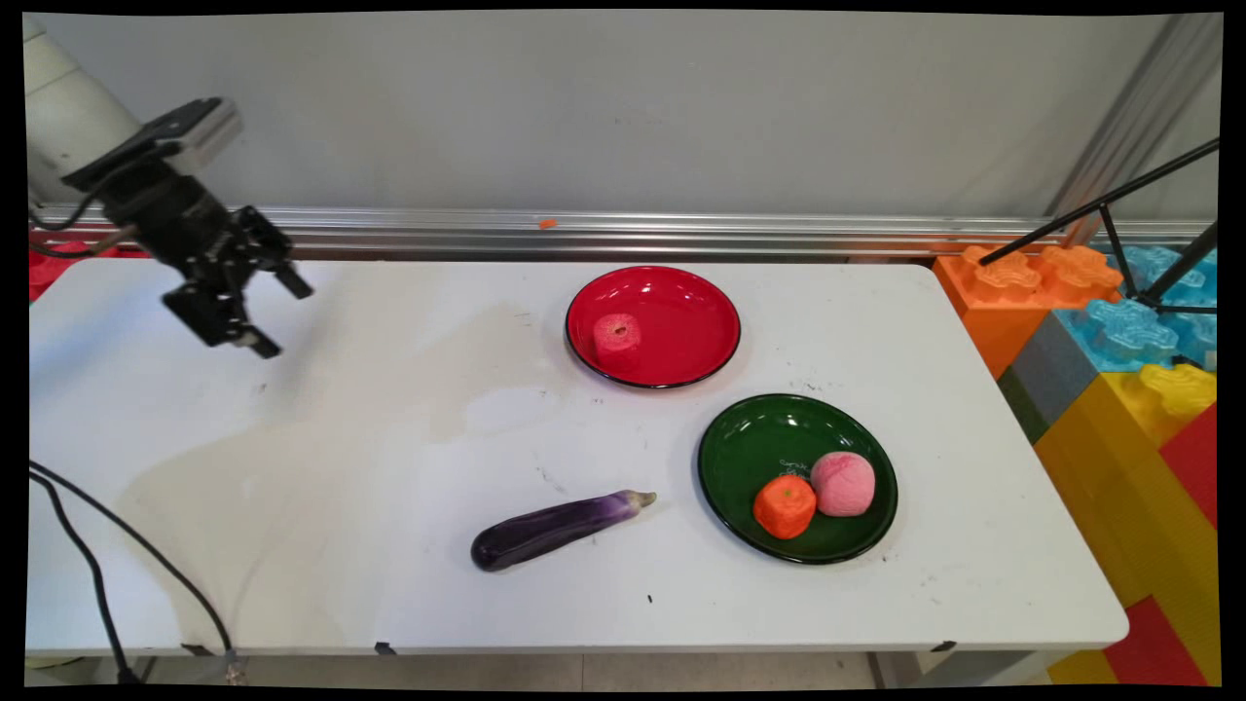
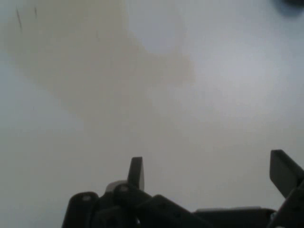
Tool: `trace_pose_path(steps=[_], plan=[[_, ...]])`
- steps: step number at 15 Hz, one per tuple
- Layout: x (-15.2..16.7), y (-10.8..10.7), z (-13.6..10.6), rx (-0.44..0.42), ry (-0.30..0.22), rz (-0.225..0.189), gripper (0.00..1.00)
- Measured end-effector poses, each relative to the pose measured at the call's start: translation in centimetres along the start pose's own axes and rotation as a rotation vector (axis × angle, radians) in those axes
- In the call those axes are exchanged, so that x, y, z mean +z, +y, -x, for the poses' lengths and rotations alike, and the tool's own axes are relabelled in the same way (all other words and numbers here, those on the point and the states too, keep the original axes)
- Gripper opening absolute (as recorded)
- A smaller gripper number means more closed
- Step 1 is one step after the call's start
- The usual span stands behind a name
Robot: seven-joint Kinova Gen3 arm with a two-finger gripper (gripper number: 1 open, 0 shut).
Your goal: Pick up the mandarin from the green plate
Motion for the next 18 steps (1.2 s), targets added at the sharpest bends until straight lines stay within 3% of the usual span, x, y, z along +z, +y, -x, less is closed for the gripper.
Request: trace_pose_path(steps=[4, 18], plan=[[1.3, 3.3, -5.8, -0.078, 0.039, -0.011, 1.0], [8.9, 10.9, -20.7, -0.262, 0.055, -0.047, 1.0]])
